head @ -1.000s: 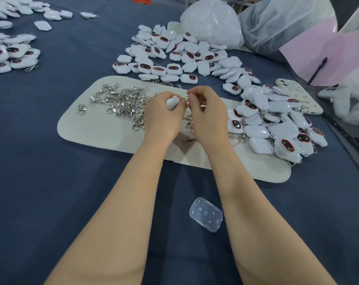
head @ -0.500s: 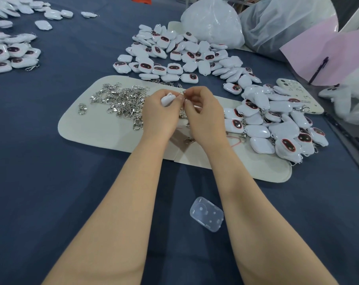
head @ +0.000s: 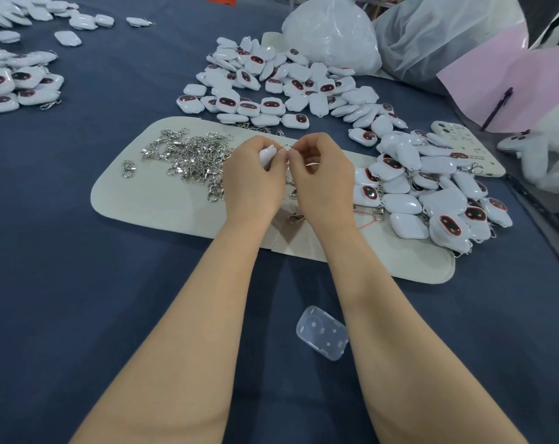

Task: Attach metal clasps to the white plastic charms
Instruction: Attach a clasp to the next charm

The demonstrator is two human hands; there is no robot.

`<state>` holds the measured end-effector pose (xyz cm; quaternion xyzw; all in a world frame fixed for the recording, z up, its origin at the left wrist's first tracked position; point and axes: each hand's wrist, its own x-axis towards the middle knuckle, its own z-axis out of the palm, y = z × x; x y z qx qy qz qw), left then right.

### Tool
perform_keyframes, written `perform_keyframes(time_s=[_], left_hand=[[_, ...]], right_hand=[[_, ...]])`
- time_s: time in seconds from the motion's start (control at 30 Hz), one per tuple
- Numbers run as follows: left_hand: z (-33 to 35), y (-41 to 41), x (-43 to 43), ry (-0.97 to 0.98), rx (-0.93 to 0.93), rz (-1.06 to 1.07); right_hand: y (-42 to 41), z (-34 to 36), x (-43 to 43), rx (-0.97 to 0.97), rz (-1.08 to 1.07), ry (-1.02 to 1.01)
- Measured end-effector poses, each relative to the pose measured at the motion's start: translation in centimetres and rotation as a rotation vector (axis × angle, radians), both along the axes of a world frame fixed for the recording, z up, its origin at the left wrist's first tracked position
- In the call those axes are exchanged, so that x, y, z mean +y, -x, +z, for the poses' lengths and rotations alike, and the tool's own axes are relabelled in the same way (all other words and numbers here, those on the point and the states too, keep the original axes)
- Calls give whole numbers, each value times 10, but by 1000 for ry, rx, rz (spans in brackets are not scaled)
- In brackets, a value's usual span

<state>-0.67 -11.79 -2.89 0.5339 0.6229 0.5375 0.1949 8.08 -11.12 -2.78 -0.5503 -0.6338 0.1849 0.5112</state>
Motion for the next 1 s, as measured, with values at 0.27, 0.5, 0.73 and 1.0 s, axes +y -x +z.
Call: perform_keyframes(time_s=[0.27,0.5,0.73,1.0], left_hand=[[0,-3,-2,-19,26,35],[-1,-2,-2,-36,64,36],[-1,0,-2,-27,100,26],[2,2,-2,63,-75,-54]], right_hand=[[-1,-1,-1,19,20,-18],[-3,-2,1,4,37,-20],[-7,-4,5,-6,147,102],[-4,-1,-2,-157,167,6]])
